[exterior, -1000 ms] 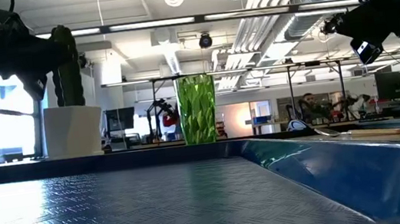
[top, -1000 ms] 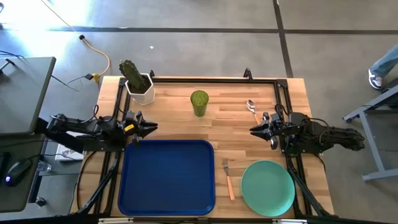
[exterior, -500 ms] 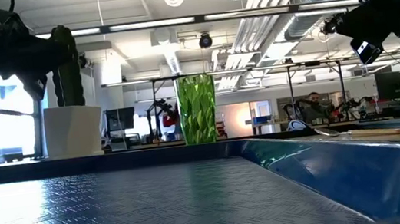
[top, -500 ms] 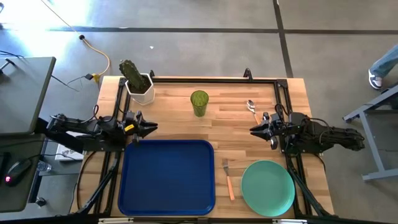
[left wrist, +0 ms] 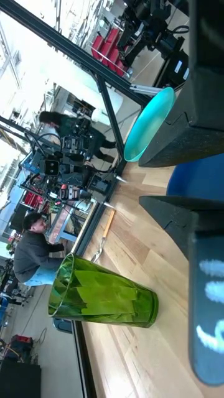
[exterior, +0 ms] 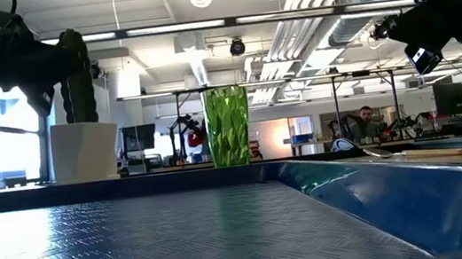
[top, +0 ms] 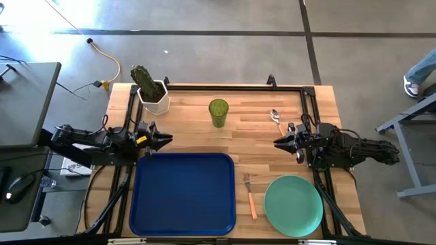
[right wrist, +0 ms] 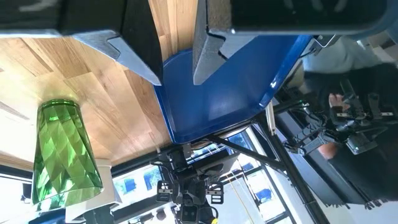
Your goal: Pick and place plate/cup/fork/spoon on tray
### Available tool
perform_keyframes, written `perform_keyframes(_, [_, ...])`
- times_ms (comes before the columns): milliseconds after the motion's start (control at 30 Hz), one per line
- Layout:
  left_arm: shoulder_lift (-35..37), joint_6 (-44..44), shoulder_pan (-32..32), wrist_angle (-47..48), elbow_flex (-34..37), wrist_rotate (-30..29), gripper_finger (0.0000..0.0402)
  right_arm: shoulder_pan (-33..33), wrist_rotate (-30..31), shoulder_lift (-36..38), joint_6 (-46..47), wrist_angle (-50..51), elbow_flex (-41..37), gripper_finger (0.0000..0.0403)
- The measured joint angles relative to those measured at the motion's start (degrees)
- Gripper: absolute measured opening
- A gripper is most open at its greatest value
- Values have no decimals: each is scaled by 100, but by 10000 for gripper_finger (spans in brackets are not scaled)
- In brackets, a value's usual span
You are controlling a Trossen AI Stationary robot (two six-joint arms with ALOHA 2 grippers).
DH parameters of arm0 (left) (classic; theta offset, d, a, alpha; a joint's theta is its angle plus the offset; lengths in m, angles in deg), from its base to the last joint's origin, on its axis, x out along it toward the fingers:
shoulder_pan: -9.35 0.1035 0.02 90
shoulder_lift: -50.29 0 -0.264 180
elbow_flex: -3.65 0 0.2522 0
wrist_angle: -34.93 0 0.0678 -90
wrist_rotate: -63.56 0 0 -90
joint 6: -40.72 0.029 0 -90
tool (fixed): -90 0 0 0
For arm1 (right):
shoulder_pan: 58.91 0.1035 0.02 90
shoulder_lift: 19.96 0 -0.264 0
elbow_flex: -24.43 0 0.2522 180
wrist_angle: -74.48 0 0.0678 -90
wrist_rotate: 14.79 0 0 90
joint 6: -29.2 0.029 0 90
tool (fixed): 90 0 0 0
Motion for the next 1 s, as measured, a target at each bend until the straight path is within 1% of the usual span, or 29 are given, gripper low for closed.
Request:
perform_keyframes(600, [2,2,0,0,0,-2,74,0,2,0,-2,2,0,80])
perform_keyframes(733, [2,2,0,-19,0,-260,74,0,1,-1,0,0,0,80])
perform_keyframes(1000, [2,2,2,-22,2,-275,74,-2,1,0,0,0,0,80])
